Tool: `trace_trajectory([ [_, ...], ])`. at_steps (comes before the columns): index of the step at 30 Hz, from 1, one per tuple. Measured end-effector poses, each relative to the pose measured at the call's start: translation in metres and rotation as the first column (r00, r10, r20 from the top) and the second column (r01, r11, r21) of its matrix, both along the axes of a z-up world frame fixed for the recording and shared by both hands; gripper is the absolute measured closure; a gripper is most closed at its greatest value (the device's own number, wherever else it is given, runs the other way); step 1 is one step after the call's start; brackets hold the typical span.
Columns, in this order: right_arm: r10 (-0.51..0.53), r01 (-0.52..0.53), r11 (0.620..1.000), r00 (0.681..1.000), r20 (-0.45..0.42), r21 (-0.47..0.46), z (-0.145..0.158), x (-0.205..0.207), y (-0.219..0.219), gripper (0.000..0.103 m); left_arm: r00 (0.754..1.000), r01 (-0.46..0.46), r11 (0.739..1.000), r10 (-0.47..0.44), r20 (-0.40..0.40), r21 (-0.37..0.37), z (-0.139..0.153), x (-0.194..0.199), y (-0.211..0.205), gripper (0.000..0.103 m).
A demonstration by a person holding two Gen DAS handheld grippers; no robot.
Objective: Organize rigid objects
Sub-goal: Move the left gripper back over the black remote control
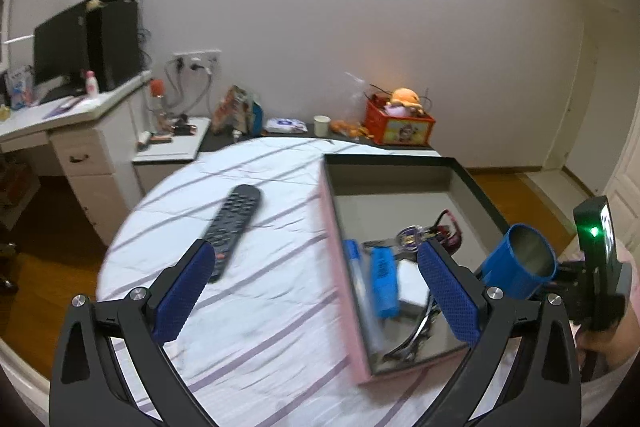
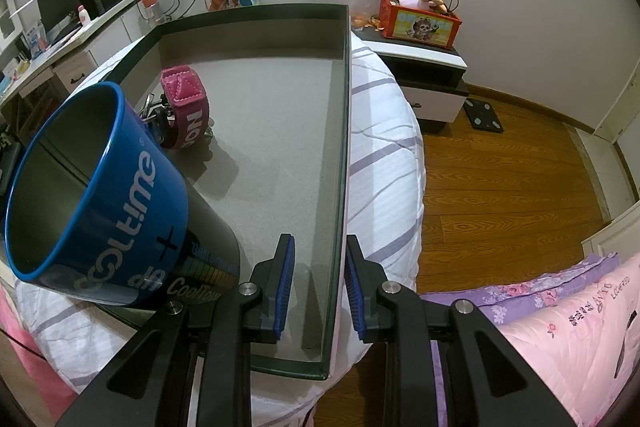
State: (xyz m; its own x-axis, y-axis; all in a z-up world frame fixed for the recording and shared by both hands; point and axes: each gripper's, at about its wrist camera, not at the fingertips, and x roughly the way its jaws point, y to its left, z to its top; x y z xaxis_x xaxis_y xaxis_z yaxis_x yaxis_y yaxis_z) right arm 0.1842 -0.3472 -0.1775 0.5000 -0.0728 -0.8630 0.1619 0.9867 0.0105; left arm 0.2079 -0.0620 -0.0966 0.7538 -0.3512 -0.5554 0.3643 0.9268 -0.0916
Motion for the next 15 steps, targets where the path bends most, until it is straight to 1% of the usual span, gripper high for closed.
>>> trace_trajectory([
  [4, -0.011, 0.011, 1.0, 1.0, 0.004, 0.006, 0.0, -0.001, 0.0, 0.077, 0.999, -0.045, 0.999, 0.044, 0.018, 0.01, 0.001, -0.014, 0.024, 0.001],
  [6, -0.015, 0.015, 1.0, 1.0, 0.003, 0.004, -0.001, -0.002, 0.0, 0.077, 0.997, -0.076, 0.997, 0.075, 0.027, 0.03, 0.001, -0.022, 0.035, 0.001],
  [8, -0.017, 0.017, 1.0, 1.0, 0.003, 0.003, 0.0, -0.002, 0.0, 0.077, 0.993, -0.11, 0.992, 0.107, 0.052, 0.058, 0.002, -0.03, 0.044, 0.001],
  [15, -0.024, 0.024, 1.0, 1.0, 0.004, 0.004, 0.0, -0.003, 0.0, 0.077, 0.99, -0.139, 0.988, 0.136, 0.046, 0.071, -0.003, -0.036, 0.06, 0.001],
])
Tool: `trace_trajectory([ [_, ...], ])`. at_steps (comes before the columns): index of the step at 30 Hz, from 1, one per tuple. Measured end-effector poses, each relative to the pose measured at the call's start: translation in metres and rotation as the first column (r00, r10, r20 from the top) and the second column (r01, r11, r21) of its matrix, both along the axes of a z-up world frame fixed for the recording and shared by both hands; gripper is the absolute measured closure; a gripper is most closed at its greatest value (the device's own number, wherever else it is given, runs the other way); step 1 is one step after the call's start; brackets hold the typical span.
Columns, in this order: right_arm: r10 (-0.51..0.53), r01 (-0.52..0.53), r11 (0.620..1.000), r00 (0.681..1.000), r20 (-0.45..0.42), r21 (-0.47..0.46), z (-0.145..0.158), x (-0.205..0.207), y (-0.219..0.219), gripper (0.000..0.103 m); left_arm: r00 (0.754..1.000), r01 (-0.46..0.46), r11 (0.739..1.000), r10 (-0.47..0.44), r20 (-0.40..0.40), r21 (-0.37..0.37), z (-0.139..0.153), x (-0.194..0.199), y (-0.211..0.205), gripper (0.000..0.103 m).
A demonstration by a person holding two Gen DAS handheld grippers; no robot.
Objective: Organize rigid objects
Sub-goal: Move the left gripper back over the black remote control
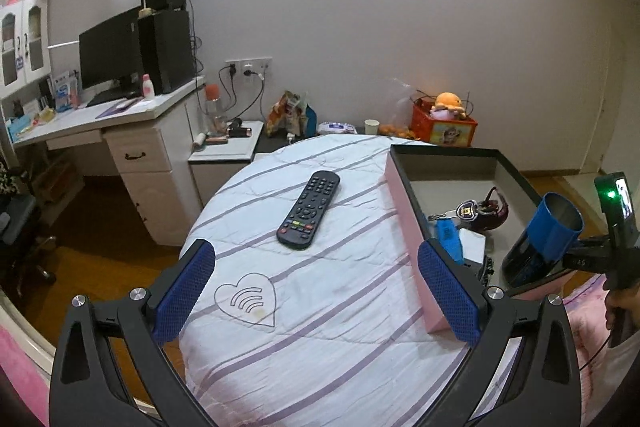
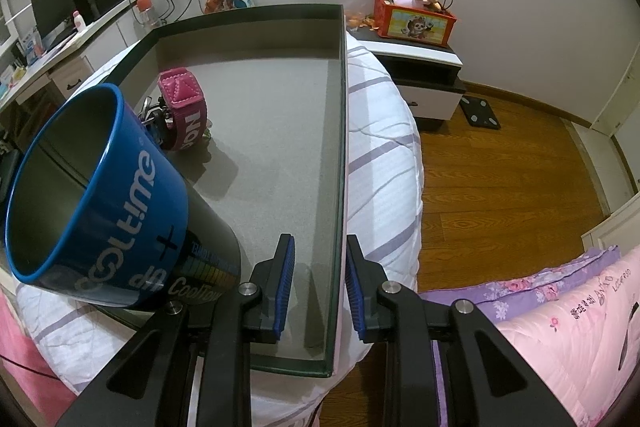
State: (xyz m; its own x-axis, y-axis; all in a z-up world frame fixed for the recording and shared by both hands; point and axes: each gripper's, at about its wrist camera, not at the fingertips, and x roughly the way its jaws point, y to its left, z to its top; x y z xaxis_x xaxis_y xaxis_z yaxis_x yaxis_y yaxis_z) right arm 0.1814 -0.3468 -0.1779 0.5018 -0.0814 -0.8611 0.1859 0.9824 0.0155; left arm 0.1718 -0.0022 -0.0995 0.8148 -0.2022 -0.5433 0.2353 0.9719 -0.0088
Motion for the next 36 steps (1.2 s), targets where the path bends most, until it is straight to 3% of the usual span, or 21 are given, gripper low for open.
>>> trace_trajectory([
  [21, 0.002, -0.002, 1.0, 1.0, -0.002, -0.004, 0.0, 0.001, 0.0, 0.077, 0.998, 0.001, 0.999, 0.002, -0.06, 0.044, -0.024, 0.023, -0.001, 0.001],
  [36, 0.0, 0.0, 1.0, 1.0, 0.012, 0.001, 0.0, 0.001, -0.001, 0.077, 0.985, 0.076, 0.989, -0.054, -0.163, 0.129, -0.073, 0.118, -0.012, 0.001],
])
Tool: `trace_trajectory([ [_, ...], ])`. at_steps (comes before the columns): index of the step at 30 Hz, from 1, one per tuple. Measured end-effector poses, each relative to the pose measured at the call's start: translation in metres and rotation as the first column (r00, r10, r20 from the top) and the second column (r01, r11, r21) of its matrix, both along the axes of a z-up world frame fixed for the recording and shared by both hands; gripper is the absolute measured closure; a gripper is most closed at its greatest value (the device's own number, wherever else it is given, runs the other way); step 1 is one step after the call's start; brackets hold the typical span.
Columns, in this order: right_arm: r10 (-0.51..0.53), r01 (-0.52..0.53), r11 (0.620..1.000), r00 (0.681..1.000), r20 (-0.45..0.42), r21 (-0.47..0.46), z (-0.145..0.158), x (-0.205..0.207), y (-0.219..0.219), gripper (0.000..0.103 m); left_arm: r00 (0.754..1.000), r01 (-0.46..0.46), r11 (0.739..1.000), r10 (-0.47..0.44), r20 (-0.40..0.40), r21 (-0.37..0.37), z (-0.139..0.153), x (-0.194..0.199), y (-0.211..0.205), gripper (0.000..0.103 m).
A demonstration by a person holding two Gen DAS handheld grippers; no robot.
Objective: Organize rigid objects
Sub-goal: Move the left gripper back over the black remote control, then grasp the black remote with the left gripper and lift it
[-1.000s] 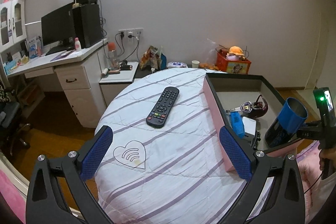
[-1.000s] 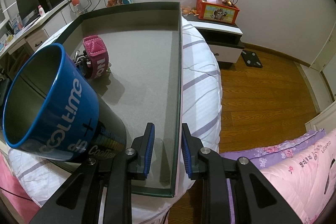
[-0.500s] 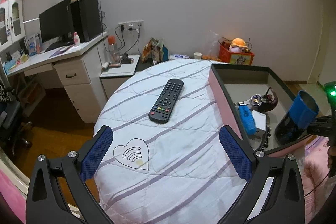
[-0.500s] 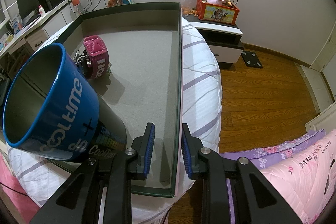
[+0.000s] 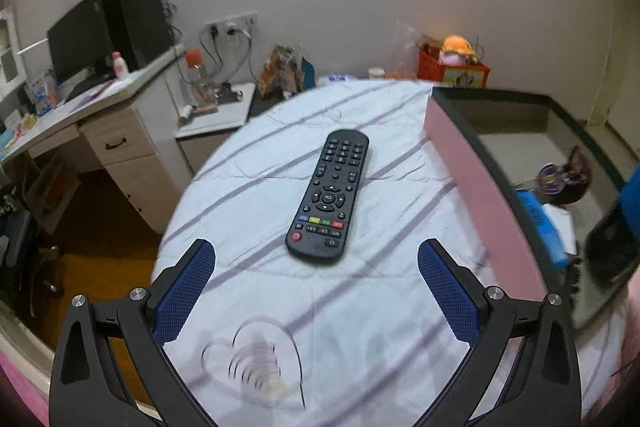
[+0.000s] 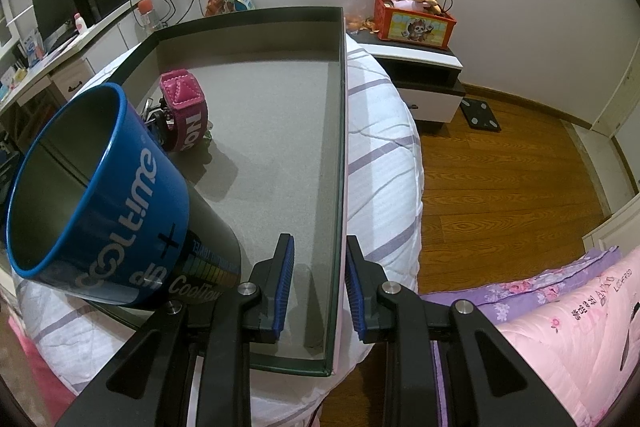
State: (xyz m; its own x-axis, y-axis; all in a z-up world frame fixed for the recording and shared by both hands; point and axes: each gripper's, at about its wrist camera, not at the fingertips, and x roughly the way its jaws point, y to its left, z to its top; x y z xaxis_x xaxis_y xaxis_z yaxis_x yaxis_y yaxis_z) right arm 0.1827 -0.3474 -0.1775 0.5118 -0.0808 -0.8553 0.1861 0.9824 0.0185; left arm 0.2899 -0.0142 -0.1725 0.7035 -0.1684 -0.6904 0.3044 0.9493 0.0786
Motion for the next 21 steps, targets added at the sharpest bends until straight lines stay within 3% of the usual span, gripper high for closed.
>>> trace_trajectory([
  [7, -0.005, 0.005, 1.0, 1.0, -0.004, -0.006, 0.001, 0.0, 0.001, 0.077, 0.997, 0.026, 0.999, -0.023, -0.069, 0.031, -0.028, 0.039, -0.01, 0.002],
  [8, -0.006, 0.006, 1.0, 1.0, -0.004, -0.007, 0.001, 0.0, 0.002, 0.077, 0.997, 0.026, 0.999, -0.024, -0.075, 0.03, -0.031, 0.043, -0.011, 0.006],
  [9, -0.007, 0.007, 1.0, 1.0, -0.005, -0.008, 0.001, 0.0, 0.002, 0.077, 0.996, 0.034, 0.999, -0.032, -0.086, 0.024, -0.034, 0.046, -0.012, 0.02],
  [10, -0.008, 0.008, 1.0, 1.0, -0.006, -0.009, 0.001, 0.0, 0.002, 0.077, 0.992, 0.044, 0.999, -0.042, -0.115, 0.016, -0.037, 0.05, -0.013, 0.042],
  [11, -0.009, 0.009, 1.0, 1.0, -0.009, -0.012, 0.001, 0.001, 0.002, 0.077, 0.989, 0.045, 0.999, -0.043, -0.139, 0.006, -0.041, 0.054, -0.014, 0.046],
  [14, -0.009, 0.009, 1.0, 1.0, -0.013, -0.02, 0.002, 0.001, 0.003, 0.077, 0.99, 0.044, 0.999, -0.043, -0.134, 0.005, -0.043, 0.055, -0.015, 0.045],
  [17, -0.01, 0.01, 1.0, 1.0, -0.016, -0.022, 0.001, 0.001, 0.003, 0.077, 0.989, 0.054, 0.999, -0.052, -0.136, 0.005, -0.042, 0.055, -0.017, 0.054],
  [21, -0.01, 0.009, 1.0, 1.0, -0.017, -0.023, 0.001, 0.001, 0.004, 0.077, 0.987, 0.067, 0.998, -0.064, -0.146, 0.016, -0.039, 0.046, -0.018, 0.056],
])
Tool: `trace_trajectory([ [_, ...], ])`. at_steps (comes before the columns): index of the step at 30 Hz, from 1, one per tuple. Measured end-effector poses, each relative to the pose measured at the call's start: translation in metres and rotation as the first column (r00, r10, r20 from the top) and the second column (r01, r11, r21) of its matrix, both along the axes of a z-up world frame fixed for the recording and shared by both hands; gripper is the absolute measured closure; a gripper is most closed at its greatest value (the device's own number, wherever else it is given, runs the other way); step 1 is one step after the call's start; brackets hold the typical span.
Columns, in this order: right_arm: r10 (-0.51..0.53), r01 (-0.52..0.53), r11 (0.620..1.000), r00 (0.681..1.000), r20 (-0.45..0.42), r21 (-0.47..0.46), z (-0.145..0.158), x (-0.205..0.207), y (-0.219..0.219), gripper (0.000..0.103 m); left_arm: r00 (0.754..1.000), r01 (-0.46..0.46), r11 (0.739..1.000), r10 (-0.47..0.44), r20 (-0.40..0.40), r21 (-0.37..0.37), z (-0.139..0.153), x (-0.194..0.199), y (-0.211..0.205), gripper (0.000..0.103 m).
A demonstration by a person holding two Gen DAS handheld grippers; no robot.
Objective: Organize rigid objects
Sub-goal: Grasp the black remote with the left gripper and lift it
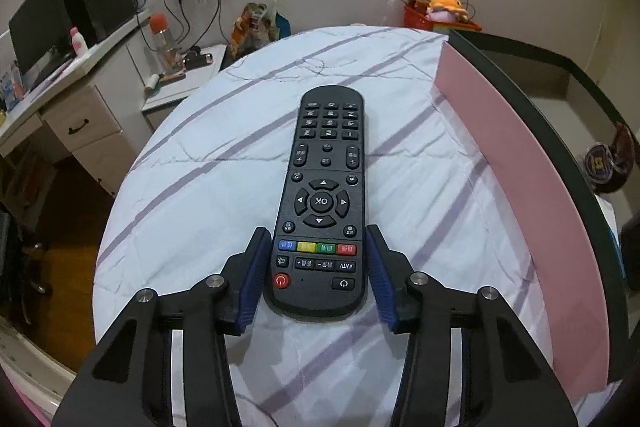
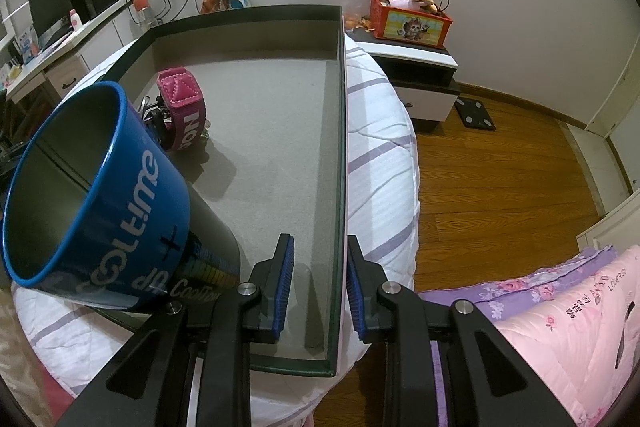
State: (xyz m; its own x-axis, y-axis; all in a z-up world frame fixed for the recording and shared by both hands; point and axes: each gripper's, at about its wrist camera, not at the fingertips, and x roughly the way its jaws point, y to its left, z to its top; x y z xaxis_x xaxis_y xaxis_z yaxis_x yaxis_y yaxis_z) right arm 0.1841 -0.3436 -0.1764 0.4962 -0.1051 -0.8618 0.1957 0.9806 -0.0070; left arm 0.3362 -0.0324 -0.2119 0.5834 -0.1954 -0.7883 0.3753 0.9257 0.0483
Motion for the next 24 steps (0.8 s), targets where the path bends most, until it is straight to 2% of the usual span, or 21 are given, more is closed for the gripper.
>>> trace_trajectory([
  [6, 0.004, -0.004, 1.0, 1.0, -0.003, -0.002, -0.001, 0.0, 0.0, 0.076, 1.0, 0.029, 0.999, -0.029, -0.009, 0.026, 0.002, -0.029, -0.003, 0.057],
  [15, 0.011, -0.011, 1.0, 1.0, -0.003, -0.001, -0.002, 0.0, -0.001, 0.076, 0.996, 0.074, 0.997, -0.074, -0.04, -0.004, 0.004, -0.088, 0.002, 0.057],
  [17, 0.015, -0.015, 1.0, 1.0, -0.001, 0.005, -0.003, 0.0, -0.002, 0.076, 0.998, 0.054, 0.998, -0.055, -0.041, -0.025, 0.003, -0.086, 0.005, 0.051],
  [19, 0.018, -0.018, 1.0, 1.0, -0.002, 0.009, -0.003, 0.001, -0.002, 0.075, 0.999, 0.026, 0.999, -0.028, -0.047, -0.042, 0.002, -0.081, 0.006, 0.028],
  [20, 0.019, -0.019, 1.0, 1.0, -0.003, 0.009, -0.003, 0.001, -0.002, 0.075, 0.999, 0.013, 0.999, -0.015, -0.041, -0.05, 0.002, -0.076, 0.005, 0.025],
  [24, 0.02, -0.02, 1.0, 1.0, -0.003, 0.018, -0.003, 0.0, -0.003, 0.075, 0.999, 0.0, 0.999, -0.001, -0.037, -0.039, -0.003, -0.062, -0.005, 0.024],
])
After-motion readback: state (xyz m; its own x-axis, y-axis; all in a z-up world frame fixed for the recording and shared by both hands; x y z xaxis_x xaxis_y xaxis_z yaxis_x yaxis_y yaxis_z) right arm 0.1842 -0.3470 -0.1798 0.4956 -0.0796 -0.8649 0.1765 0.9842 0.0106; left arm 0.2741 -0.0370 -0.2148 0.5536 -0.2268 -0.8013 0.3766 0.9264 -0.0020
